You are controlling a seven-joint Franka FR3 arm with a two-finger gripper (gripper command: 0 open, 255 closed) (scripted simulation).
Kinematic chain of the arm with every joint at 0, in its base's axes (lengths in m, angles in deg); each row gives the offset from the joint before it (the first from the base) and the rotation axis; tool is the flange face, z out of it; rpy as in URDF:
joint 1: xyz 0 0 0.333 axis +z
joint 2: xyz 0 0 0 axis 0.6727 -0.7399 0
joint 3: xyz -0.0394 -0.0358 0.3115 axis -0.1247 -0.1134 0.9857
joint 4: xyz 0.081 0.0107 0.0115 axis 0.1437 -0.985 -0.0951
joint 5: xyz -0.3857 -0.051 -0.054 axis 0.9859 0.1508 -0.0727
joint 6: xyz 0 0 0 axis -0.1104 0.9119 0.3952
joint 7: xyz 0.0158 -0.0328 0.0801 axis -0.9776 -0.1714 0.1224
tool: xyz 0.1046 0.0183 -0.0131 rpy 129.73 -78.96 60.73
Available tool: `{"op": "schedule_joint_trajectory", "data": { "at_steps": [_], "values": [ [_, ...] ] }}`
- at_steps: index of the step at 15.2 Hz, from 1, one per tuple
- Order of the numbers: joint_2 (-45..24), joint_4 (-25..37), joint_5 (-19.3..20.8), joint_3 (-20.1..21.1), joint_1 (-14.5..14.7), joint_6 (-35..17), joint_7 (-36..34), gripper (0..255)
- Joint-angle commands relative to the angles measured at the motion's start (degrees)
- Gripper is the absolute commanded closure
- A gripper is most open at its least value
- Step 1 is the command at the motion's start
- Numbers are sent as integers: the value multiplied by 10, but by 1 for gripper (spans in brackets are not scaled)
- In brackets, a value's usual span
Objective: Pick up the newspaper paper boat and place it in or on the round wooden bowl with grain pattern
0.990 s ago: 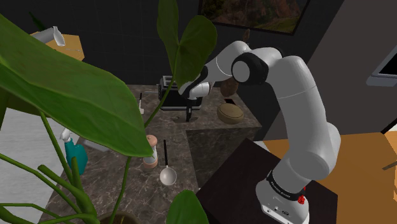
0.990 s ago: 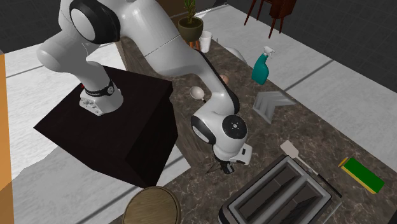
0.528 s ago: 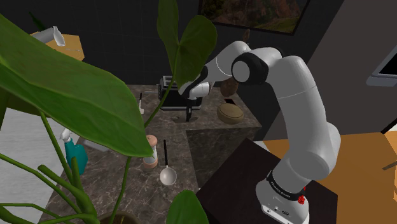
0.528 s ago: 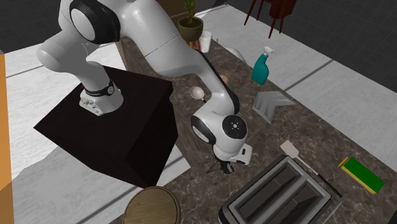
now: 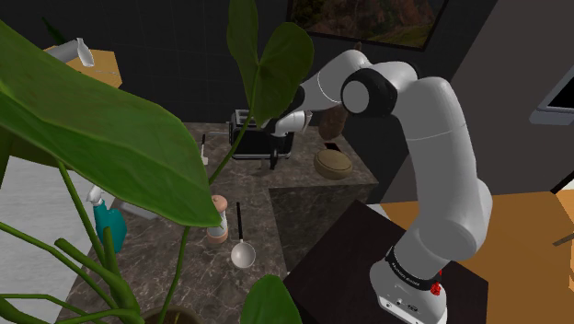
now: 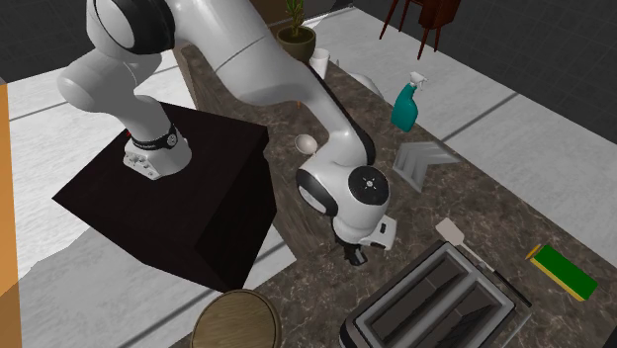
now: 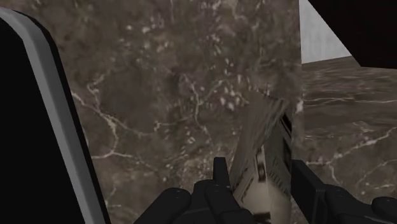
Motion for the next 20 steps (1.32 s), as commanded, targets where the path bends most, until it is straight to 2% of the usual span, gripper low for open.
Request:
{"op": "schedule_joint_trajectory", "data": {
  "at_steps": [1,20],
  "values": [
    [14,-5,3,-2,2,8,-2,255],
    [111,-4,31,-22,15,106,-25,255]
  ]
}}
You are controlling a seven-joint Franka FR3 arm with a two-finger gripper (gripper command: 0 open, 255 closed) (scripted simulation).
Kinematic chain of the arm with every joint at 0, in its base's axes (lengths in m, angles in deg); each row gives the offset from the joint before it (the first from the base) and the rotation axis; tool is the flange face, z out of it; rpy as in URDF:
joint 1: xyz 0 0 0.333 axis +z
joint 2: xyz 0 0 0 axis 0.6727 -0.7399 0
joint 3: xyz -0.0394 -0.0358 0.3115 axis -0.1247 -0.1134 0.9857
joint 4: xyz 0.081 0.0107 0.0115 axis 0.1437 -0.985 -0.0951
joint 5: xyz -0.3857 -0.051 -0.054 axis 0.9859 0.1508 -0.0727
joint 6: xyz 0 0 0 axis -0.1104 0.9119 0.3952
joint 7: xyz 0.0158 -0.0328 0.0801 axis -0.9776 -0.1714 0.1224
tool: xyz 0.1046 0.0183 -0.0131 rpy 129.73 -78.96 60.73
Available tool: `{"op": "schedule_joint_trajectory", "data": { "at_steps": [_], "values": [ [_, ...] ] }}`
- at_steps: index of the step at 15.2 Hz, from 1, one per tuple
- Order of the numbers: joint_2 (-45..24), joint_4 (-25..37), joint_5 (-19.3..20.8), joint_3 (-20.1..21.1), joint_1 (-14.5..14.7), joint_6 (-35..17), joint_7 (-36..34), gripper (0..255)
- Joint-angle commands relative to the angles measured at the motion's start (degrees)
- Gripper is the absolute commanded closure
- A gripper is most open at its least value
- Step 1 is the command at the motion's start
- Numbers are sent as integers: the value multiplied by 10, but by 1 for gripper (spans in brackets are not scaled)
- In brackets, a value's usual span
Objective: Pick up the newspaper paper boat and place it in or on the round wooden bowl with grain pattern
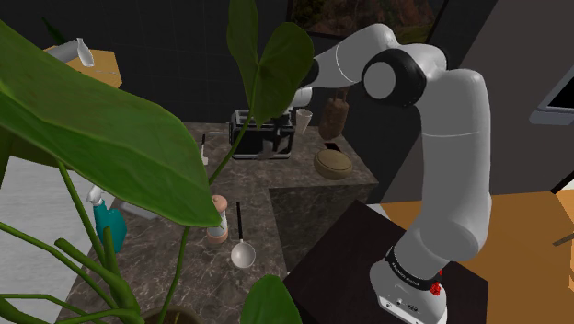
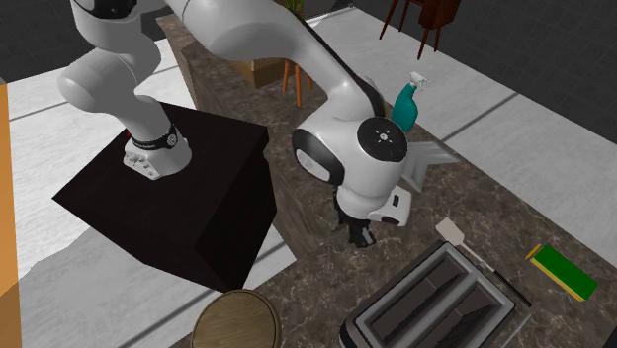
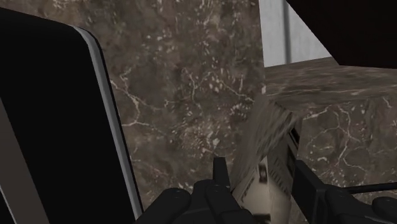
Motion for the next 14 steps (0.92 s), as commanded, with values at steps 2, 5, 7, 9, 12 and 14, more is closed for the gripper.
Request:
{"op": "schedule_joint_trajectory", "data": {
  "at_steps": [2,5,7,9,12,14],
  "values": [
    [14,4,5,-3,1,18,-3,255],
    [25,8,8,-5,2,32,-6,255],
    [39,-15,9,-12,-12,25,16,255],
    [52,-36,9,-19,-26,19,39,255],
    [67,-61,10,-30,-48,13,75,255],
    [75,-74,10,-38,-63,10,98,255]
  ]
}}
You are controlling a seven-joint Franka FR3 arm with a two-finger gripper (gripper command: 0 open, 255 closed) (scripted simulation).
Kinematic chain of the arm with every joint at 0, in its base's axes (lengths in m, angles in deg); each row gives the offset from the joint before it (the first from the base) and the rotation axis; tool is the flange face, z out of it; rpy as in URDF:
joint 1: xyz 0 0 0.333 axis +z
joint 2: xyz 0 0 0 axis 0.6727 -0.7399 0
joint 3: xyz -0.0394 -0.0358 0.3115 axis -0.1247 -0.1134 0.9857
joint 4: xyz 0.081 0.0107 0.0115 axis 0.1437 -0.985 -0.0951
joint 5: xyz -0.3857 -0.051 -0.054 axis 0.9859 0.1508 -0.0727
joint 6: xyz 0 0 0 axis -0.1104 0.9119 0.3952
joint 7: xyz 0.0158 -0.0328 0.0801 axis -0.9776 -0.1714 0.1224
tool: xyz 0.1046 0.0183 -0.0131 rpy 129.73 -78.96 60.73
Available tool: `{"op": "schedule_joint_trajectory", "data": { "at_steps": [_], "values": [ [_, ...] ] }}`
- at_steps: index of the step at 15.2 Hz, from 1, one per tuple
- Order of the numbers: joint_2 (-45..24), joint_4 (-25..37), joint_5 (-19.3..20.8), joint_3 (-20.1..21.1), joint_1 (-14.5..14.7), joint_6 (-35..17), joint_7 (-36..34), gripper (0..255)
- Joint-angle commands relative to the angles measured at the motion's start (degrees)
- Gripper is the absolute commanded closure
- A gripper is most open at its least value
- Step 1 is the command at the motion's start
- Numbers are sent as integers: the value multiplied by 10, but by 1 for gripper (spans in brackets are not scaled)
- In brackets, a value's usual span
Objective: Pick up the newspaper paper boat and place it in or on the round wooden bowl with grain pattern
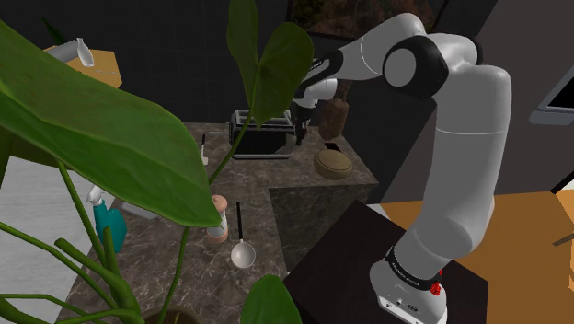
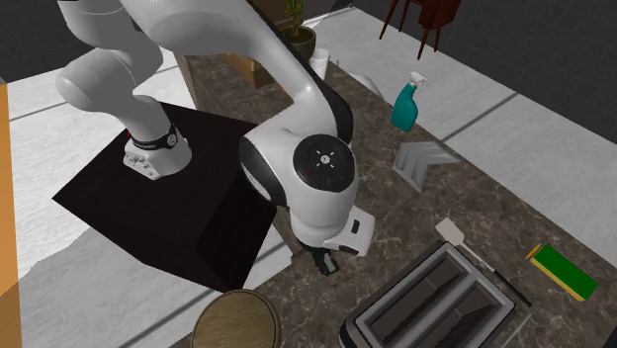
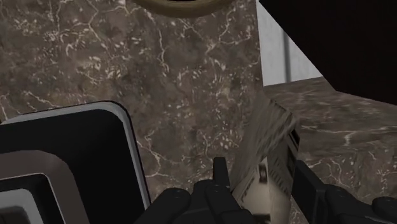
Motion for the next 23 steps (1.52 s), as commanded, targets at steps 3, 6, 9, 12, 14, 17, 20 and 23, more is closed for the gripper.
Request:
{"op": "schedule_joint_trajectory", "data": {
  "at_steps": [3,6,9,12,14,17,20,23],
  "values": [
    [15,-24,0,-17,-34,-5,52,255],
    [20,-32,0,-28,-58,-5,89,255],
    [20,-35,-1,-40,-84,-4,127,255],
    [17,-31,-3,-51,-111,0,165,255],
    [12,-25,-5,-58,-130,3,191,255],
    [0,-10,-9,-69,-162,11,233,255],
    [-14,-15,-16,-65,-165,-7,238,255],
    [-28,-19,-24,-61,-167,-24,243,255]
  ]
}}
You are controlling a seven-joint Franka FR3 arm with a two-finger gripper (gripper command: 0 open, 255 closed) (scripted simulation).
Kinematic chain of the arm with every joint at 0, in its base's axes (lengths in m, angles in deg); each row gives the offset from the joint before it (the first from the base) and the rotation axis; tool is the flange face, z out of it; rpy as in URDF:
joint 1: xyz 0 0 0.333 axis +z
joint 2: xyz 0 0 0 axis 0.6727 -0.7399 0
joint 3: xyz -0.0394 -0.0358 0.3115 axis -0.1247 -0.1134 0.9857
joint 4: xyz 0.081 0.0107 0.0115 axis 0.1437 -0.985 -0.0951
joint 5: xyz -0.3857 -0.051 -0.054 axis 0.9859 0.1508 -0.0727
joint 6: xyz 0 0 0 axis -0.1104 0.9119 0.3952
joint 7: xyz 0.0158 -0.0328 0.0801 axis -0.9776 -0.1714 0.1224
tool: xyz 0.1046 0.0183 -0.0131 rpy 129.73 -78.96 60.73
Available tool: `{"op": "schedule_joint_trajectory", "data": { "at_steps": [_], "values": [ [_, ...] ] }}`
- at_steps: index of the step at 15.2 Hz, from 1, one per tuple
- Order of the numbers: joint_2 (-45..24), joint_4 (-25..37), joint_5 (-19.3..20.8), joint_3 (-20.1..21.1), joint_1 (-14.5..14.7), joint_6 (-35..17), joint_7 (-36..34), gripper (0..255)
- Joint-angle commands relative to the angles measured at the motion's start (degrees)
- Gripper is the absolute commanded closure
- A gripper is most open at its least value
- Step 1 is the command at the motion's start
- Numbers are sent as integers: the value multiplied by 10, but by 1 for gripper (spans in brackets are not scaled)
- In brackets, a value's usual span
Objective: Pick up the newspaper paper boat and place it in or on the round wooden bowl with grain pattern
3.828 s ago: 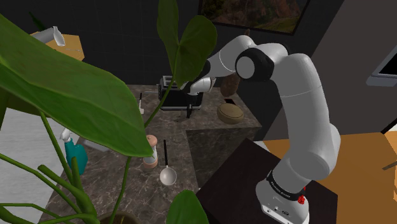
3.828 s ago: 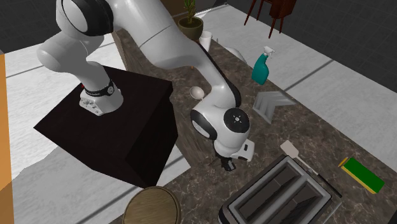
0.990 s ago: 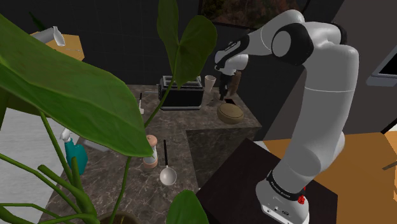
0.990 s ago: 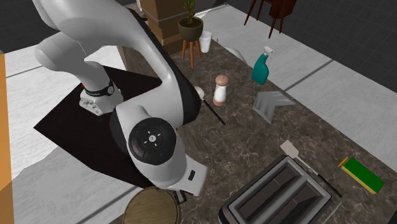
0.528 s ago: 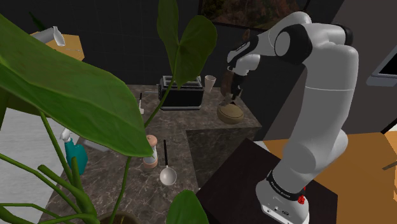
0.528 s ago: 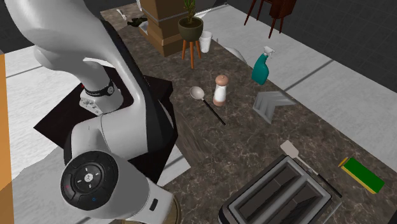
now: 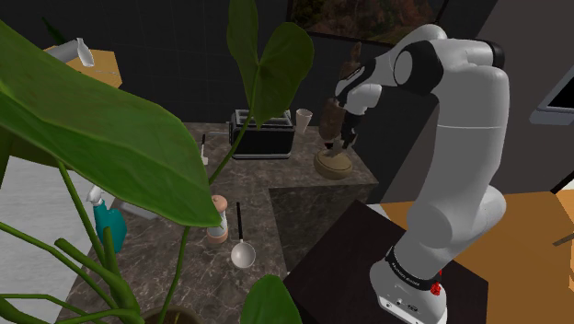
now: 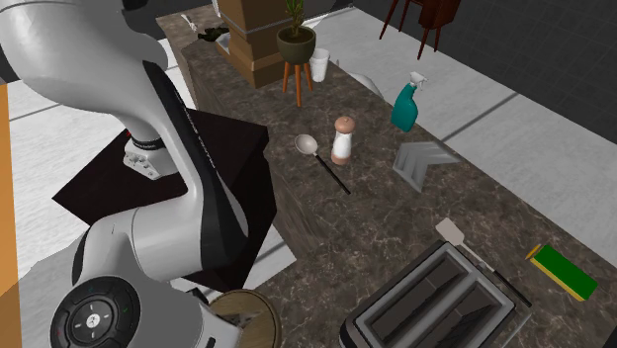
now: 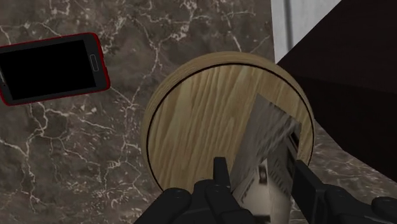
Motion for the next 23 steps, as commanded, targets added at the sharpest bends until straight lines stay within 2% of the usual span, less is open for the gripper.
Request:
{"op": "schedule_joint_trajectory", "data": {
  "at_steps": [1,7,15,16,21,23],
  "values": [
    [-11,-1,-6,3,-2,-12,4,255],
    [-42,-5,-21,13,-9,-45,14,255],
    [-44,-5,-22,13,-9,-46,15,255],
    [-44,-5,-22,13,-9,-46,15,0],
    [-44,-5,-22,13,-9,-46,15,0],
    [-21,3,-10,5,-5,-17,7,0]
  ]
}}
